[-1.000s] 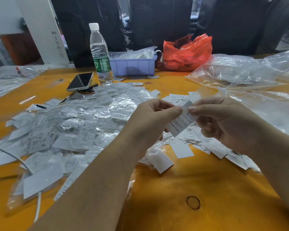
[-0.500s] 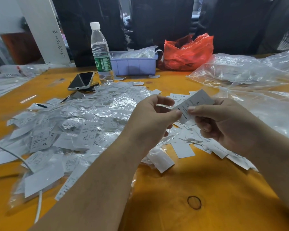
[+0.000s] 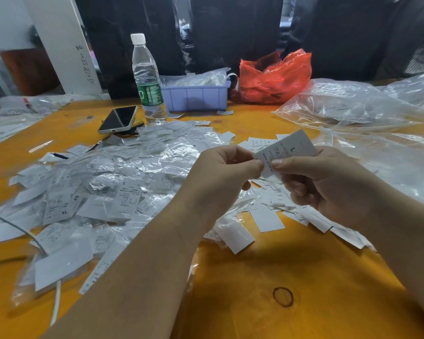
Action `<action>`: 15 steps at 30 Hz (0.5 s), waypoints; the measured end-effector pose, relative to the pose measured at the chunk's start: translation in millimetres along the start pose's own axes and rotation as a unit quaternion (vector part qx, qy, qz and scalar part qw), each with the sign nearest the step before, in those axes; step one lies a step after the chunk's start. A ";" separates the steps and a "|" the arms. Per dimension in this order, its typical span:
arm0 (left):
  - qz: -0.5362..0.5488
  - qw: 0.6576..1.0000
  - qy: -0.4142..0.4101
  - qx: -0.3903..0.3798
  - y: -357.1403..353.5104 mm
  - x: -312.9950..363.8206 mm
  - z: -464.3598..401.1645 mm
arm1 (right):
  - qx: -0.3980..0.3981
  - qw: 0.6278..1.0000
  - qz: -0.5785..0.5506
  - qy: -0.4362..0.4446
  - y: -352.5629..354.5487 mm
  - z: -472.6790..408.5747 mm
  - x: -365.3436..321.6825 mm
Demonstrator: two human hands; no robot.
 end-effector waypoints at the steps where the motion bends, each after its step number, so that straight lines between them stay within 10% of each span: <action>1: 0.007 1.000 0.003 0.008 2.0 0.3 -0.1 | -0.008 1.000 0.003 -0.004 -1.3 0.4 0.5; 6: -0.075 0.984 -0.037 0.155 31.9 8.0 0.6 | -0.006 0.970 0.234 0.059 4.5 1.8 -11.0; 11: -0.254 0.882 -0.195 0.346 49.7 38.1 23.6 | -0.017 0.916 0.388 0.100 1.9 3.3 -10.1; 15: -0.369 0.846 -0.220 0.317 36.4 40.5 20.8 | -0.047 0.895 0.438 0.068 -2.9 4.0 -0.1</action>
Point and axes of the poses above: each hand's wrist, its own z-axis away from the middle knuckle, its own y-axis out of the back of the hand, x = y × z, the point moved 8 cm from there along -z, towards the middle knuckle, and after that the axes turned 8 degrees about y, right-handed, at the moved point
